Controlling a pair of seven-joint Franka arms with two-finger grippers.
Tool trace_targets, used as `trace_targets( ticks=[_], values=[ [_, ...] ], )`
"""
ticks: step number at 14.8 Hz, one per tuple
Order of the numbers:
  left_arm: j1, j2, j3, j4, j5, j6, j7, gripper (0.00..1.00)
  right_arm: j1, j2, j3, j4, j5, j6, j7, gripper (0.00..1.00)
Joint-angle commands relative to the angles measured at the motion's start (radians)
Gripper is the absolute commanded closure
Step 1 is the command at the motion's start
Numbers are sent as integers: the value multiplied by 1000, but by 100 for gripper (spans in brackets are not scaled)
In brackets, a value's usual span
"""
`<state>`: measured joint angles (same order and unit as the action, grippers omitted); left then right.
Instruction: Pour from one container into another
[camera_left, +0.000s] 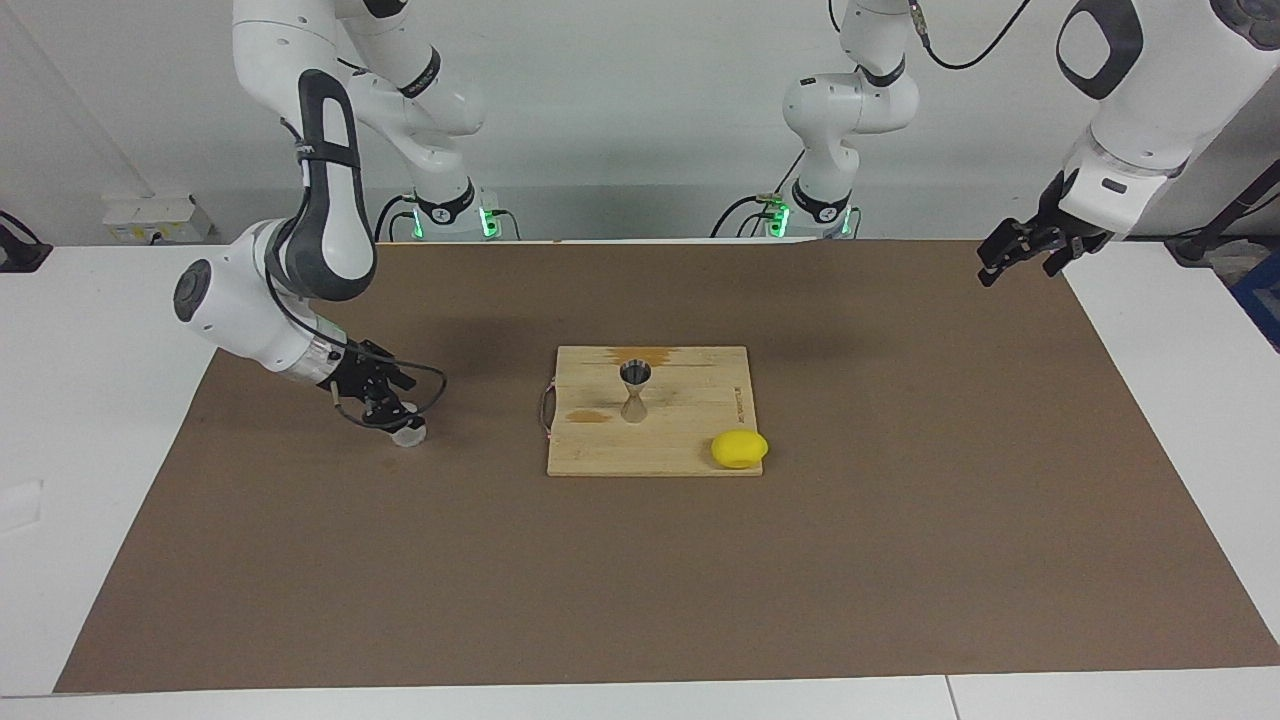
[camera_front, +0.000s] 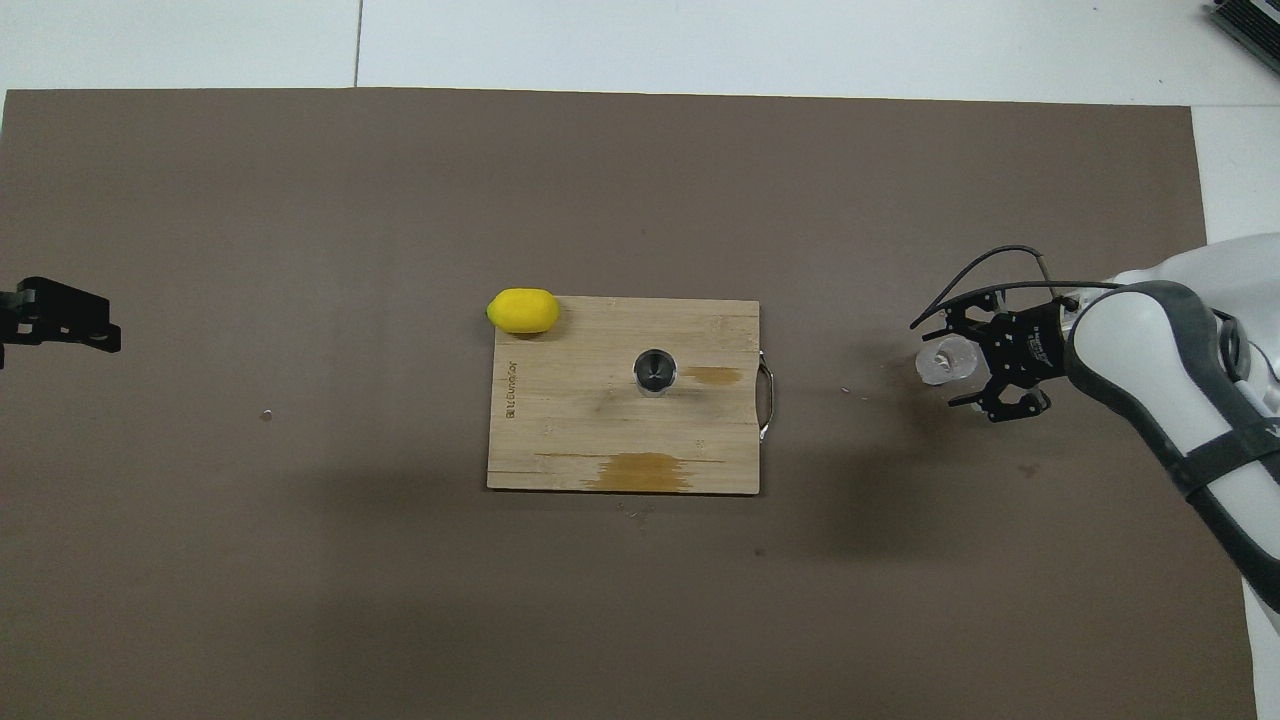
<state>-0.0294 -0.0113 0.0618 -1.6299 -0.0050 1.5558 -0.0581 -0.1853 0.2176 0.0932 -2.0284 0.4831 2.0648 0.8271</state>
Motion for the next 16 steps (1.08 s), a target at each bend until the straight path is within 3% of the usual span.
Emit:
trace_targets(
  ticks=[1, 13, 16],
  values=[
    [2, -32, 0, -41, -12, 18, -12, 0, -6, -72, 2, -15, -55, -20, -43, 5],
    [2, -32, 0, -41, -12, 18, -12, 0, 101, -230, 13, 14, -435, -72, -439, 1],
    [2, -32, 0, -41, -12, 18, -12, 0, 101, -247, 13, 89, -469, -104, -569, 1]
  ],
)
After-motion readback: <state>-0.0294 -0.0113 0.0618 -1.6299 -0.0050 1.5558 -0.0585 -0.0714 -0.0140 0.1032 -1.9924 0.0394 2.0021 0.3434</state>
